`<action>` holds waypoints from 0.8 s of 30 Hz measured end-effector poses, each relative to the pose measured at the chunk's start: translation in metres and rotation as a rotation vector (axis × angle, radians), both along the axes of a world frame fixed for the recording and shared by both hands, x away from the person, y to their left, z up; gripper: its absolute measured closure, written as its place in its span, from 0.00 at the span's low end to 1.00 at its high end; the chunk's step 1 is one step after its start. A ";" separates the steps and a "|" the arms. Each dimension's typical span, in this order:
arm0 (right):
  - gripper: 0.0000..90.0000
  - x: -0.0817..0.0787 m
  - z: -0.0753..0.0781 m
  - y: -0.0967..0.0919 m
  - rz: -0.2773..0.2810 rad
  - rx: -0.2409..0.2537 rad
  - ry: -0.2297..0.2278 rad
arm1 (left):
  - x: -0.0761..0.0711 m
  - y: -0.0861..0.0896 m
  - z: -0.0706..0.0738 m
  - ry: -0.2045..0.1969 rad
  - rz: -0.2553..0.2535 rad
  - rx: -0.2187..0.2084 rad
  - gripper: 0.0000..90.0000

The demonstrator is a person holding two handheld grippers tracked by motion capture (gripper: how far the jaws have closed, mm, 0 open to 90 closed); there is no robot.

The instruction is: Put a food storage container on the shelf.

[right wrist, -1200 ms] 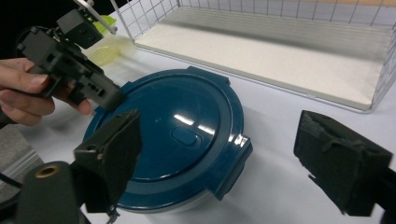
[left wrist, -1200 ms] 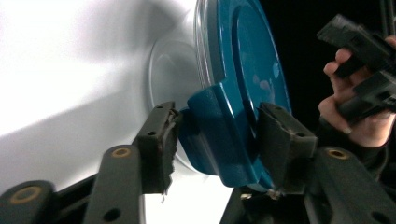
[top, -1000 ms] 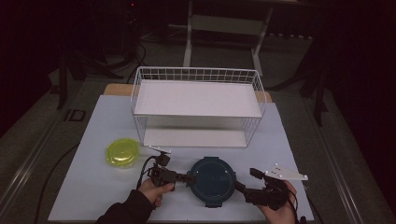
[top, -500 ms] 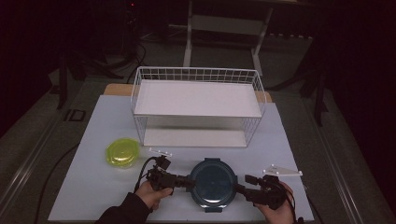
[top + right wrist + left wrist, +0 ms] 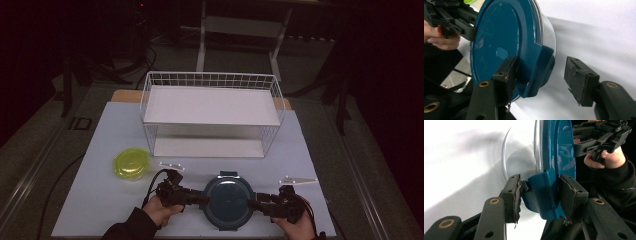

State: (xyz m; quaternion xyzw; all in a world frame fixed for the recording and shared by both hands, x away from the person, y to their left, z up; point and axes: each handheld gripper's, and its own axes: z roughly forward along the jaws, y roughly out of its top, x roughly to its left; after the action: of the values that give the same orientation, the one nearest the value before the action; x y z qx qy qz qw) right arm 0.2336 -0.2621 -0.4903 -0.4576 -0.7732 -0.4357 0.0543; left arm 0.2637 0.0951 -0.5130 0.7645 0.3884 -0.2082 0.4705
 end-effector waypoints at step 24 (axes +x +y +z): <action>0.61 0.012 -0.013 -0.010 0.028 0.170 0.179 | -0.001 0.002 -0.004 0.044 0.048 -0.038 0.61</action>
State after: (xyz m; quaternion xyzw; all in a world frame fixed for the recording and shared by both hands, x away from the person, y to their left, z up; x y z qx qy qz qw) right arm 0.2456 -0.2720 -0.5033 -0.4774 -0.7320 -0.4562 0.1675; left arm 0.2623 0.0970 -0.5173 0.7411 0.4126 -0.2210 0.4813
